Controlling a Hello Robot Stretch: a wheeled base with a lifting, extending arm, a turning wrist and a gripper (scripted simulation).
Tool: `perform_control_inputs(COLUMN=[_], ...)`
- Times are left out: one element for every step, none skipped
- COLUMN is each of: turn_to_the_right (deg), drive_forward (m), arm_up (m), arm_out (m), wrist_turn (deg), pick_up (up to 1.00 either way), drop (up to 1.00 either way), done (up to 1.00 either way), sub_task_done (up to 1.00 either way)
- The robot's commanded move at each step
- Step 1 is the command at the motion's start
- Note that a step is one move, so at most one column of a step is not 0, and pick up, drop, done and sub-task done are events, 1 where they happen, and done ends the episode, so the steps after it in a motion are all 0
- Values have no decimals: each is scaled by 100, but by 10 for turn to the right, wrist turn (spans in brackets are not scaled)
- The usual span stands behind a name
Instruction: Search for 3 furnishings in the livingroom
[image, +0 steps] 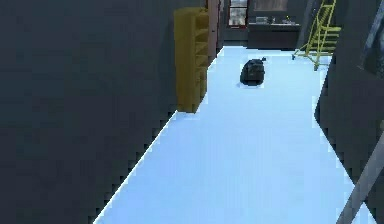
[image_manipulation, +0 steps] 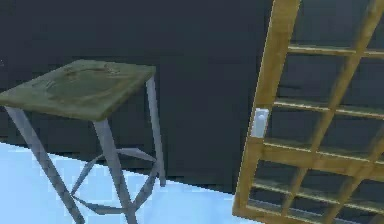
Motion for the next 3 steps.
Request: perform_control_inputs(turn_to_the_right=[180,0,0], drive_forward=[0,100,15], arm_up=[0,0,0], arm_out=[0,0,0], wrist_turn=[0,0,0], pick_up=[0,0,0], drop=[0,0,0], done=[0,0,0], sub_task_done=[0,0,0])
